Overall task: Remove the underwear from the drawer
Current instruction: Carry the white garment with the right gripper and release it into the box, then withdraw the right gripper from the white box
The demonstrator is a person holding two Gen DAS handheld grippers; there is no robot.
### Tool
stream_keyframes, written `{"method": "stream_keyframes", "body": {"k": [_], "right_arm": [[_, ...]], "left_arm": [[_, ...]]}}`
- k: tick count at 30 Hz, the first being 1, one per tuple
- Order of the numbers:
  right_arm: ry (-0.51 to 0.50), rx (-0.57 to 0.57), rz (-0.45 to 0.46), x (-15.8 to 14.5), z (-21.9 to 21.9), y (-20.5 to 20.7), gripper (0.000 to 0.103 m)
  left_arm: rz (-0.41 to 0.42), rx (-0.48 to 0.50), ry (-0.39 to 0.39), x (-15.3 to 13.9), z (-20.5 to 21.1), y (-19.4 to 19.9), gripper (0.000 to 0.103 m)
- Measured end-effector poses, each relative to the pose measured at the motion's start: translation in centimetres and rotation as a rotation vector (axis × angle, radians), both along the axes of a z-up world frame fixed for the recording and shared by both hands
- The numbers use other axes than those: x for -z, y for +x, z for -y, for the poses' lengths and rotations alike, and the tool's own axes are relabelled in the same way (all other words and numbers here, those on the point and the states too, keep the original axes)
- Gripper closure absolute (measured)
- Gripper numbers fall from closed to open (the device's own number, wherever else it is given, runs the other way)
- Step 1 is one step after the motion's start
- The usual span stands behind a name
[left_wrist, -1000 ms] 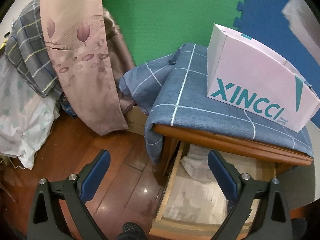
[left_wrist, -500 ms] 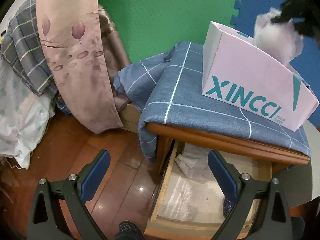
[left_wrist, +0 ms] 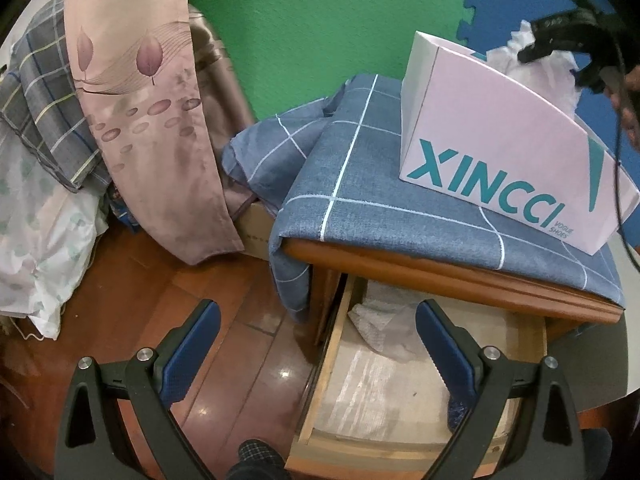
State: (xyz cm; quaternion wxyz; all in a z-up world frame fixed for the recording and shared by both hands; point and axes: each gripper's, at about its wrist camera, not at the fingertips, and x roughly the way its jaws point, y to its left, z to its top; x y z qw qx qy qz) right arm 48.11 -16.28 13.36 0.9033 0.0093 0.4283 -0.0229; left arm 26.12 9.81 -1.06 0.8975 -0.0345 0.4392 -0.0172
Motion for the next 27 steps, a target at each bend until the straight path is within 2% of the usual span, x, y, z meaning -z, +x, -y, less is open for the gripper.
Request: {"method": "stream_keyframes", "body": {"k": [4, 9, 13, 16, 21, 23, 27], "right_arm": [[-0.028, -0.026, 0.006, -2.0, -0.4, -1.5, 0.043], [-0.040, -0.049, 0.057, -4.9, -0.5, -4.6, 0.043], [-0.040, -0.128, 0.087, -7.1, -0.5, -9.7, 0.043], [-0.035, -0.182, 0.079, -7.1, -0.5, -13.4, 0.042], [-0.074, -0.279, 0.004, -3.9, -1.0, -19.9, 0.042], [-0.067, -0.311, -0.053, -1.4, -1.1, -22.2, 0.042], [-0.057, -0.353, -0.175, 3.9, -1.5, -25.0, 0.042]], "left_arm": [[0.000, 0.001, 0.001, 0.1, 0.0, 0.1, 0.006], [-0.007, -0.001, 0.014, 0.2, 0.1, 0.1, 0.006], [-0.013, -0.001, 0.035, 0.3, 0.2, 0.2, 0.006], [-0.014, 0.004, 0.045, 0.4, 0.5, 0.1, 0.006], [-0.017, 0.018, 0.060, 0.7, 1.0, -0.1, 0.006], [-0.023, 0.025, 0.040, 0.7, 0.9, -0.2, 0.006], [-0.034, 0.027, 0.051, 1.1, 1.1, -0.1, 0.006]]}}
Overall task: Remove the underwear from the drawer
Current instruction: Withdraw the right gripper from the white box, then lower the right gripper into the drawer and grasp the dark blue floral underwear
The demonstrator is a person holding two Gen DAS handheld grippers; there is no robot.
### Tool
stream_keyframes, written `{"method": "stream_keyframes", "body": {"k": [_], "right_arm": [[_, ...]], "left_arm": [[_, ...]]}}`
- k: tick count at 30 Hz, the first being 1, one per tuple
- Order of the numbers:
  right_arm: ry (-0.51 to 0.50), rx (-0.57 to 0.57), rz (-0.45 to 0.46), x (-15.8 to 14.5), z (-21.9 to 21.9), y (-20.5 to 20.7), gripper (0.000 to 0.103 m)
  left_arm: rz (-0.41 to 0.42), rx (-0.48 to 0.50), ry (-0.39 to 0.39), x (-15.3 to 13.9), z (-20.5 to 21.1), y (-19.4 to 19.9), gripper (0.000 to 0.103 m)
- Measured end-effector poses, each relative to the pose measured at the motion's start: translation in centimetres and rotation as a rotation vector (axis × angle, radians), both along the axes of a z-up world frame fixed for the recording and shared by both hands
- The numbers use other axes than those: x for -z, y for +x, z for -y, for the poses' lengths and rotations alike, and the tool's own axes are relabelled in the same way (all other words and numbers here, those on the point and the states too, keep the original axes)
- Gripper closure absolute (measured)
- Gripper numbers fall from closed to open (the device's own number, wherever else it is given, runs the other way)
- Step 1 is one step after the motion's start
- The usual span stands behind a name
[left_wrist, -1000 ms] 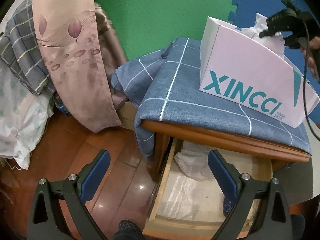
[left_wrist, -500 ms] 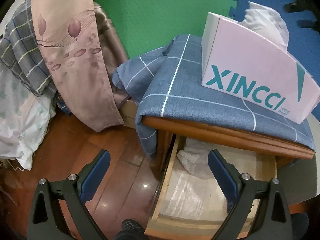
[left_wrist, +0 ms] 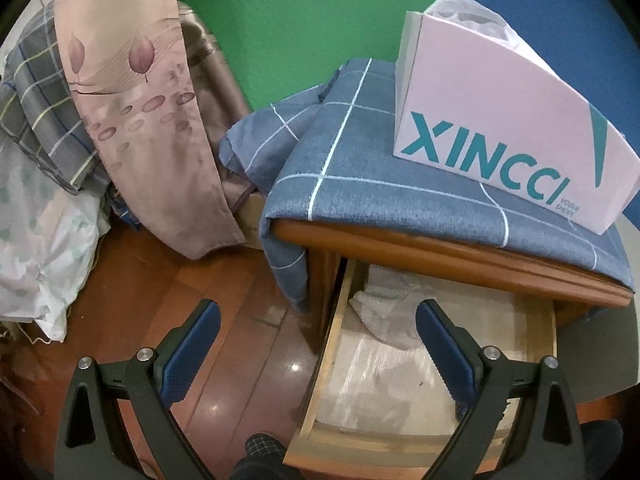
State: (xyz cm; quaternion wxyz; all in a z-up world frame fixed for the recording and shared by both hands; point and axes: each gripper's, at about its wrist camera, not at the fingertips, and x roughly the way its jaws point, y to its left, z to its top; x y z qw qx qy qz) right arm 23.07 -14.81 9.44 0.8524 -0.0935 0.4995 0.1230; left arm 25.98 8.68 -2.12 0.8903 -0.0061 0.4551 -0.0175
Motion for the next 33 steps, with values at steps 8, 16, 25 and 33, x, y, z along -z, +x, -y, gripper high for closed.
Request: {"method": "stream_keyframes", "body": {"k": [8, 16, 25, 33], "right_arm": [[-0.094, -0.117, -0.212, 11.7, -2.2, -2.0, 0.042], [-0.194, -0.146, -0.381, 22.0, -3.2, 1.1, 0.042], [-0.221, -0.118, -0.480, 28.6, -3.0, 3.4, 0.042], [-0.221, -0.119, -0.560, 31.4, -2.6, 4.1, 0.042]], "left_arm": [[-0.017, -0.002, 0.003, 0.4, 0.1, 0.2, 0.006], [-0.021, 0.008, 0.011, 0.6, 0.1, 0.2, 0.006], [-0.037, 0.019, 0.015, 0.9, 0.4, 0.4, 0.006], [-0.075, 0.004, 0.002, 1.8, 0.3, 0.8, 0.006]]}}
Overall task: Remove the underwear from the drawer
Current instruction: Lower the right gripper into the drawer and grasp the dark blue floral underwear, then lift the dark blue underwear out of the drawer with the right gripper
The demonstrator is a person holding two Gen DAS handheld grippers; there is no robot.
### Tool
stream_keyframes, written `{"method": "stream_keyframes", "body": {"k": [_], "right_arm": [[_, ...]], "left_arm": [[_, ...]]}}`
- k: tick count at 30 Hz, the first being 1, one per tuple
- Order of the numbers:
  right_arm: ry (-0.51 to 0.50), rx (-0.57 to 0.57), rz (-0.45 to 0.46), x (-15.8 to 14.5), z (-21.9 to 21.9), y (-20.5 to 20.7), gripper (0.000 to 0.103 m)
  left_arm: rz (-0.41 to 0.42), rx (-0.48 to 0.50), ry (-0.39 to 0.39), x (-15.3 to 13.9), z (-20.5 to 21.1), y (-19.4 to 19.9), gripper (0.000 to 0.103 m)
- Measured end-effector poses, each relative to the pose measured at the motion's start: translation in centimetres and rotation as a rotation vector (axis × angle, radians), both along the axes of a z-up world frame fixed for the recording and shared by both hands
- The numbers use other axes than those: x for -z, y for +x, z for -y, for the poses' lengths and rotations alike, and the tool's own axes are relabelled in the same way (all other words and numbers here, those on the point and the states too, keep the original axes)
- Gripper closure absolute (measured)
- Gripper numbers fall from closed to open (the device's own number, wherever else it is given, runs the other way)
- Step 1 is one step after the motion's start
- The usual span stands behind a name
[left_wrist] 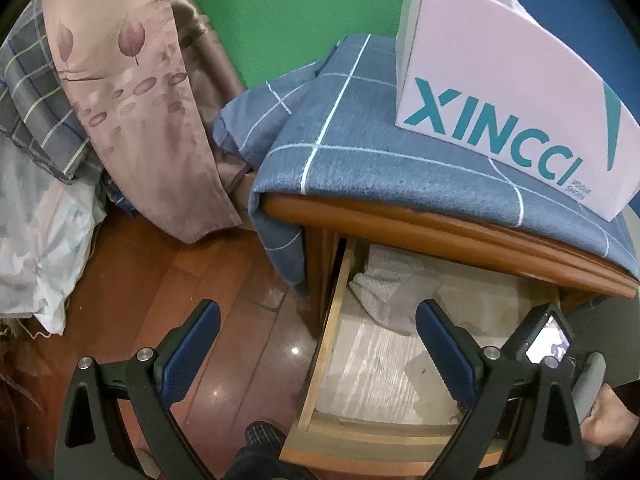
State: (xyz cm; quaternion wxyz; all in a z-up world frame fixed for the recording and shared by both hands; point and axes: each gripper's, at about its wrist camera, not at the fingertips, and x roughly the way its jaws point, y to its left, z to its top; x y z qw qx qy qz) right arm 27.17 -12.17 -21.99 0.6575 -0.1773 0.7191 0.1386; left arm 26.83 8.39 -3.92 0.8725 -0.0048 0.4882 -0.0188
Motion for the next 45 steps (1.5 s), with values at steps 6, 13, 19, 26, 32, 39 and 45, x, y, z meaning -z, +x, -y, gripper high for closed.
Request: {"method": "stream_keyframes", "body": {"k": [6, 13, 19, 26, 32, 39, 45], "right_arm": [[-0.028, -0.031, -0.009, 1.0, -0.5, 0.3, 0.042], [-0.050, -0.076, -0.015, 1.3, -1.9, -0.3, 0.042], [-0.024, -0.077, -0.019, 1.7, -1.6, -0.1, 0.050], [-0.013, -0.102, 0.021, 1.5, -1.6, -0.8, 0.069], [0.048, -0.034, 0.121, -1.6, 0.3, -1.6, 0.071], [0.221, 0.137, 0.289, -7.4, 4.5, -4.5, 0.071], [0.405, 0.268, 0.499, -12.5, 7.8, -8.0, 0.071]], "left_arm": [[-0.028, -0.015, -0.002, 0.8, -0.3, 0.4, 0.006], [-0.043, -0.005, 0.012, 1.4, 0.2, 0.5, 0.006], [-0.047, 0.015, 0.044, 1.9, 1.0, 0.4, 0.006], [-0.050, 0.032, 0.053, 2.2, 1.6, 0.5, 0.006], [-0.051, 0.063, 0.067, 2.5, 2.4, 0.4, 0.006], [-0.093, 0.117, 0.030, 3.5, 3.7, 0.1, 0.006], [-0.150, 0.194, -0.010, 5.1, 5.6, -0.2, 0.006]]}}
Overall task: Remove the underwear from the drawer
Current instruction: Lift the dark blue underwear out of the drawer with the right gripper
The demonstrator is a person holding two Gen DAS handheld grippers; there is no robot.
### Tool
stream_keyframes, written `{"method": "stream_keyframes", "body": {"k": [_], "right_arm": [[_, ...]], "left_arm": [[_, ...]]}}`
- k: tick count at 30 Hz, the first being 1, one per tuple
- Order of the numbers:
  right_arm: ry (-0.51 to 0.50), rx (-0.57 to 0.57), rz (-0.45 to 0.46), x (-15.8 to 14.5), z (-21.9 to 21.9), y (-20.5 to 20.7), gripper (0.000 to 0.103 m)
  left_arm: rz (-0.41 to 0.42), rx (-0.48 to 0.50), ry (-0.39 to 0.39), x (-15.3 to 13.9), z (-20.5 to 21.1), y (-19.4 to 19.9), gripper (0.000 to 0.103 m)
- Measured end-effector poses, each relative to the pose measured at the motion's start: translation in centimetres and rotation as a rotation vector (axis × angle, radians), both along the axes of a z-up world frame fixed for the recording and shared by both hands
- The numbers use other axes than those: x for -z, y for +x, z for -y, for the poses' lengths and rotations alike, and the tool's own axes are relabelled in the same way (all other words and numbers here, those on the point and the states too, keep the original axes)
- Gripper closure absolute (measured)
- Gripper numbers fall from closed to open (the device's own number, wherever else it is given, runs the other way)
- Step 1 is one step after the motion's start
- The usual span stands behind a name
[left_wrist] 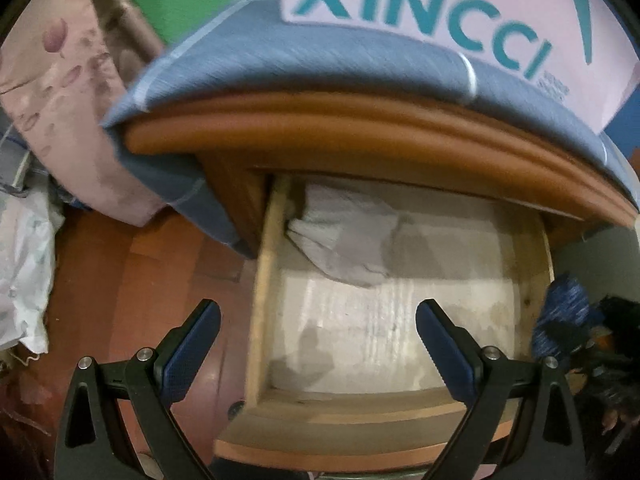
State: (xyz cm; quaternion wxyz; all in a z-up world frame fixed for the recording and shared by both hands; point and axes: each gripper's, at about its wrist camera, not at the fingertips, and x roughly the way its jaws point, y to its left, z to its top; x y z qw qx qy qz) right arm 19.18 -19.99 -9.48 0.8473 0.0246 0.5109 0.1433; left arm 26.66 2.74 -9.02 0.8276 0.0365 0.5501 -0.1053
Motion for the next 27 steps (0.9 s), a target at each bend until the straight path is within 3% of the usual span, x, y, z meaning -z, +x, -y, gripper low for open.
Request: {"method": "stream_keyframes", "body": {"k": [6, 12, 16, 17, 19, 23, 25, 27], "right_arm": [[0.106, 0.123, 0.187, -3.6, 4.2, -0.4, 0.071], [0.170, 0.186, 0.217, -4.2, 6.0, -0.6, 0.071], [0.200, 0.202, 0.224, -4.5, 7.0, -0.9, 0.071], [0.208, 0.205, 0.226, -4.8, 7.8, -1.2, 0.071], [0.221, 0.216, 0.234, -4.9, 8.1, -1.4, 0.071], [0.244, 0.232, 0.236, -4.9, 8.6, -1.5, 0.071], [0.261, 0.241, 0.233, -4.8, 8.8, -1.4, 0.071], [0.278, 0.246, 0.221, -4.6, 9.1, -1.4, 0.071]], "left_arm": [[-0.039, 0.040, 0.009, 1.9, 2.1, 0.2, 0.006], [-0.112, 0.165, 0.102, 4.7, 5.0, 0.2, 0.004], [-0.025, 0.336, 0.336, 6.0, 8.1, -0.6, 0.004], [-0.007, 0.370, 0.364, 6.2, 8.6, -0.7, 0.004], [0.007, 0.418, 0.355, 6.4, 9.4, -0.4, 0.003], [-0.004, 0.417, 0.342, 7.2, 10.0, 0.9, 0.003], [0.060, 0.444, 0.373, 7.3, 10.5, 0.7, 0.001], [0.072, 0.475, 0.385, 7.6, 10.8, 0.6, 0.001]]}}
